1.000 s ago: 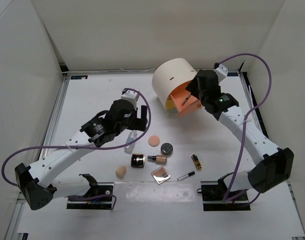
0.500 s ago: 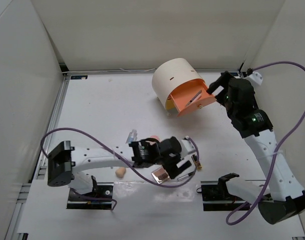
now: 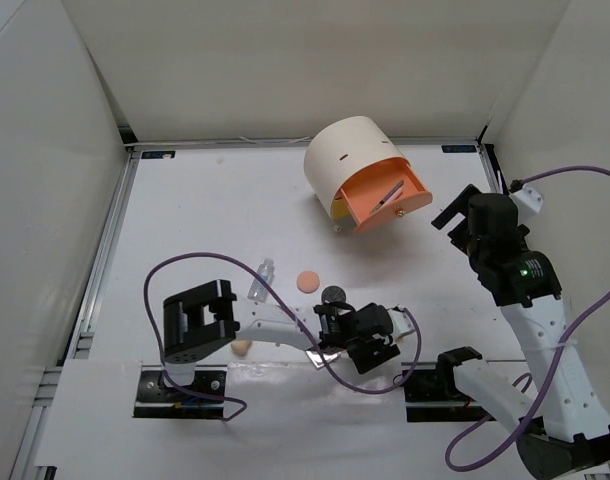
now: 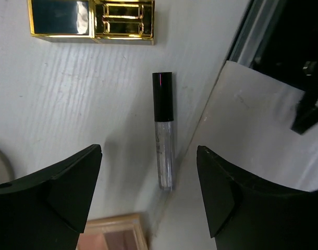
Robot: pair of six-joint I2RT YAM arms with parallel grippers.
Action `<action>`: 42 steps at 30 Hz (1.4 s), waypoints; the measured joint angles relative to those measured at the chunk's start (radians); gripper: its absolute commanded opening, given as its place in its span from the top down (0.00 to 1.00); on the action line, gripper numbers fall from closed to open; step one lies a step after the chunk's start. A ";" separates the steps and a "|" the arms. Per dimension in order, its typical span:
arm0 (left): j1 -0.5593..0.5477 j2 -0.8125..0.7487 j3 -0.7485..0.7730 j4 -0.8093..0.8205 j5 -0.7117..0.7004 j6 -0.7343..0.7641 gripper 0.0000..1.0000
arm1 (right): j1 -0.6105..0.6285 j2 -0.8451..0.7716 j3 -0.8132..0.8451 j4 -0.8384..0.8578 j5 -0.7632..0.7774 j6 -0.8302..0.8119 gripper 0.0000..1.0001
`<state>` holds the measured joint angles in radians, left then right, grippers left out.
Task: Organize the makeup
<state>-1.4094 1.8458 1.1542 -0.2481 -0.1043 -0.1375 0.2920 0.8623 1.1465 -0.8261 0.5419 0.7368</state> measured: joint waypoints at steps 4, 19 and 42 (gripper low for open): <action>0.001 0.051 0.023 0.019 -0.001 0.000 0.29 | 0.000 -0.012 0.000 -0.019 -0.002 0.010 0.01; 0.000 0.089 0.056 0.026 -0.050 0.019 0.91 | 0.000 -0.035 -0.018 -0.042 0.009 0.020 0.01; 0.460 -0.185 0.545 -0.006 -0.101 0.405 0.86 | -0.001 0.034 -0.120 0.006 -0.022 -0.018 0.01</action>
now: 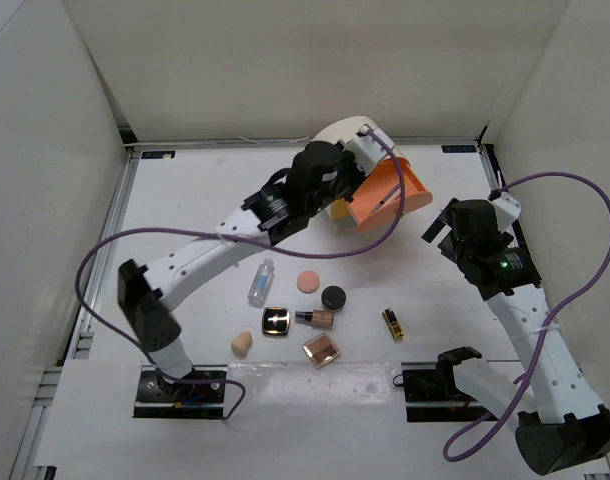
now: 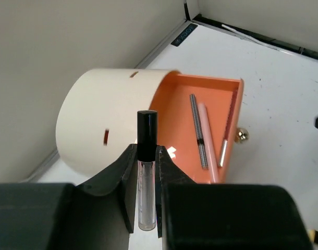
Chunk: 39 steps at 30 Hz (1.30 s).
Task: Organize the makeup
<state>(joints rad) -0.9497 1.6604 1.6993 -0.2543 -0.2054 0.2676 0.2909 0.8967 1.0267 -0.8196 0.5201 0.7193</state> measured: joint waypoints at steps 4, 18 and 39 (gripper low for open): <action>0.031 0.189 0.177 -0.033 0.085 0.054 0.86 | 0.000 -0.003 -0.010 -0.003 0.001 -0.003 0.01; 0.038 0.387 0.292 -0.134 0.163 0.084 0.22 | 0.006 -0.068 -0.105 -0.023 -0.180 -0.120 0.01; 0.016 -0.232 -0.140 -0.104 -0.086 -0.235 0.02 | 0.336 0.104 -0.421 0.140 -0.431 -0.147 0.01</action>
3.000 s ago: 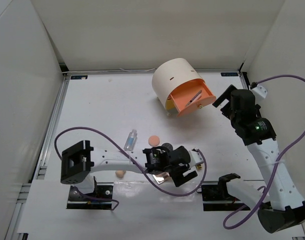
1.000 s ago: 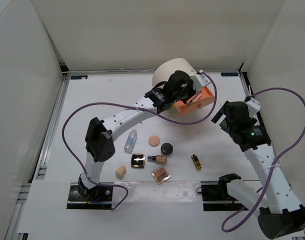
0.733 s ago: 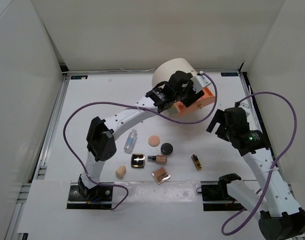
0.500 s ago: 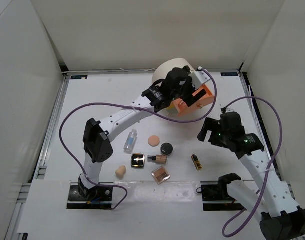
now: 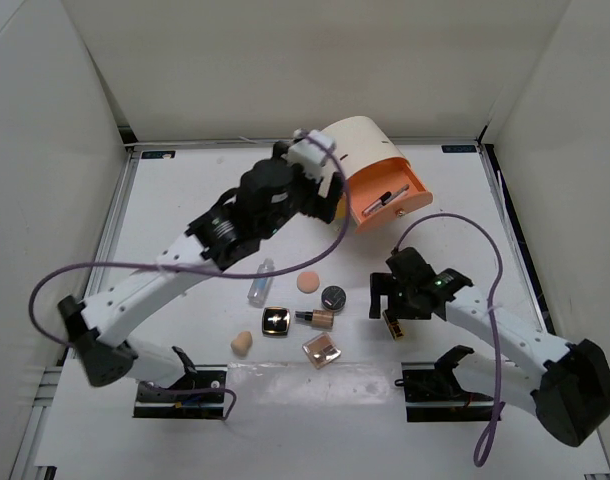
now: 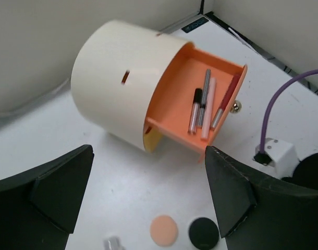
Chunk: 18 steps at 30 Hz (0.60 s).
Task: Organize the makeup
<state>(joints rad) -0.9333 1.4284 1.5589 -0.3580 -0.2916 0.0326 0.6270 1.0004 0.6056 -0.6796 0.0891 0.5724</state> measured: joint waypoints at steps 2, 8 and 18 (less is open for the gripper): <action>0.001 -0.109 -0.127 -0.019 -0.042 -0.098 0.02 | 0.034 0.057 -0.010 0.023 0.039 0.010 0.01; 0.001 -0.291 -0.346 -0.202 -0.137 -0.338 0.02 | 0.086 0.178 -0.026 0.085 0.126 0.023 0.16; 0.001 -0.406 -0.480 -0.346 -0.193 -0.547 0.02 | 0.146 0.208 -0.040 0.161 0.192 0.050 0.79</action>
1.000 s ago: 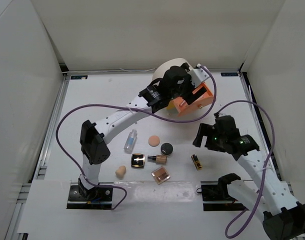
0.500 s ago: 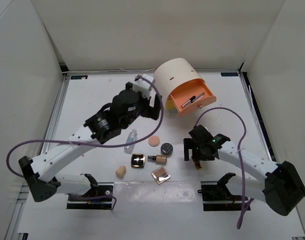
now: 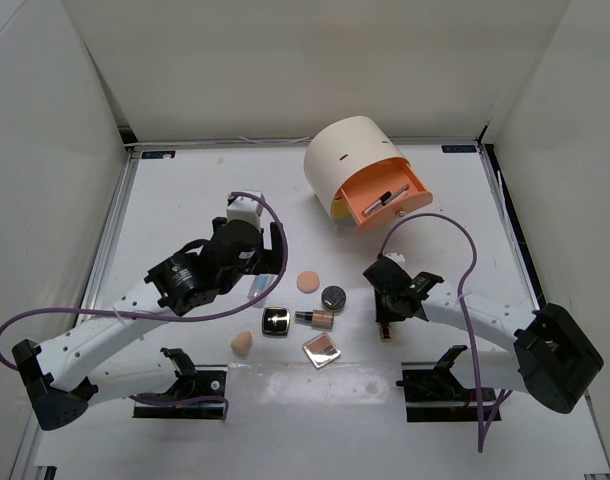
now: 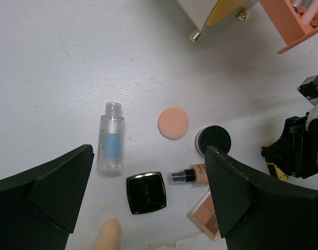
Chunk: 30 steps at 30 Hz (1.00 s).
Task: Organize the makeup
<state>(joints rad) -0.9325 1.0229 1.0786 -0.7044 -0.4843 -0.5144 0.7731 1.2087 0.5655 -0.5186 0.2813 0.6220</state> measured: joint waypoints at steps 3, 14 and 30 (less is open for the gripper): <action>0.000 0.001 0.000 -0.011 -0.008 -0.014 0.02 | 0.016 -0.014 -0.005 0.011 0.005 0.024 0.85; 0.000 0.002 0.000 -0.043 -0.042 -0.027 0.02 | 0.067 -0.086 0.197 -0.096 0.010 -0.010 0.94; 0.032 0.076 0.039 0.033 -0.082 0.024 0.02 | -0.109 0.119 0.835 0.048 0.241 -0.154 0.90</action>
<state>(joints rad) -0.9001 1.0985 1.1172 -0.6712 -0.5659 -0.4904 0.6643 1.3273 1.4010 -0.4709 0.5224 0.4679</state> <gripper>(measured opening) 0.984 0.320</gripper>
